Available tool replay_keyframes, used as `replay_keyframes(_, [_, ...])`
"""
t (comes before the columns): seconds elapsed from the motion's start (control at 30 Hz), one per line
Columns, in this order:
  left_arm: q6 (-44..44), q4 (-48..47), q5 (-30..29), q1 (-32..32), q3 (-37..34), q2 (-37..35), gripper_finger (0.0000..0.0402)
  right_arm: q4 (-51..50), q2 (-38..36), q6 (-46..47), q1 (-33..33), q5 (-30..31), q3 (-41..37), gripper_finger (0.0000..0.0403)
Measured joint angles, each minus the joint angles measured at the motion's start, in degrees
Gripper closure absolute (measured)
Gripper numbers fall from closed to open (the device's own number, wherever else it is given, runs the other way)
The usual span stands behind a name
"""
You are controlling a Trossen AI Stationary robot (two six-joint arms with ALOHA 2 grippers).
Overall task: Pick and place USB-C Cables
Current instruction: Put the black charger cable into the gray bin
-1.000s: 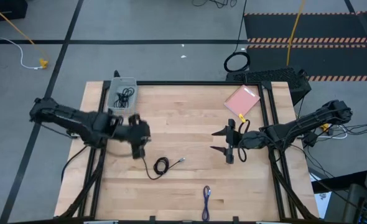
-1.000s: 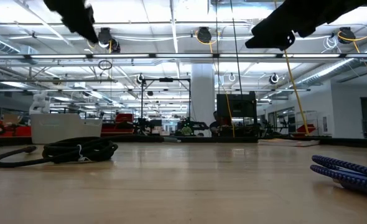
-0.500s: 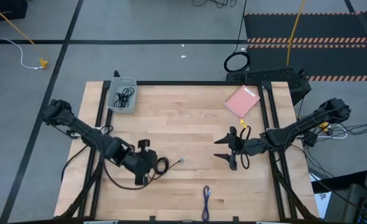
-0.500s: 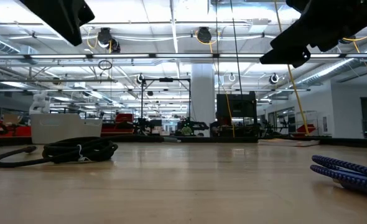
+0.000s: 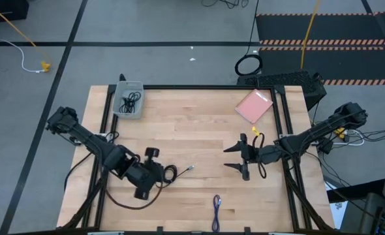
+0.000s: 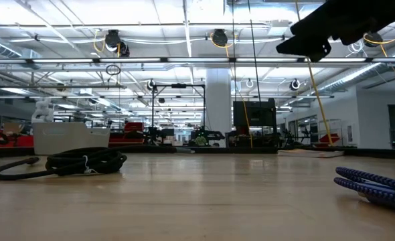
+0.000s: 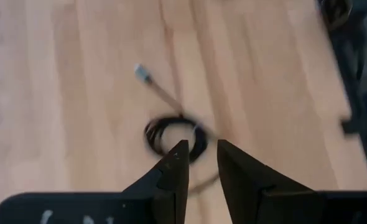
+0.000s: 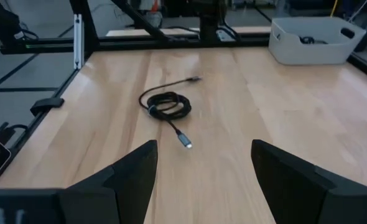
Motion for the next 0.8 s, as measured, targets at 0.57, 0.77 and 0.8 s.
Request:
replay_keyframes(0.57, [7.4, -18.1, 6.8, 1.7, 13.9, 7.4, 0.0314, 0.8, 0.0, -2.8, 0.0, 0.1, 0.0, 0.0149])
replay_keyframes(0.77, [13.8, -18.6, 7.3, 2.0, 17.2, 14.0, 0.0314, 0.8, 0.0, -2.8, 0.0, 0.1, 0.0, 0.0149])
replay_keyframes(0.8, [14.9, -18.6, 7.3, 2.1, 17.8, 14.9, 0.0314, 0.8, 0.0, -2.8, 0.0, 0.1, 0.0, 0.0149])
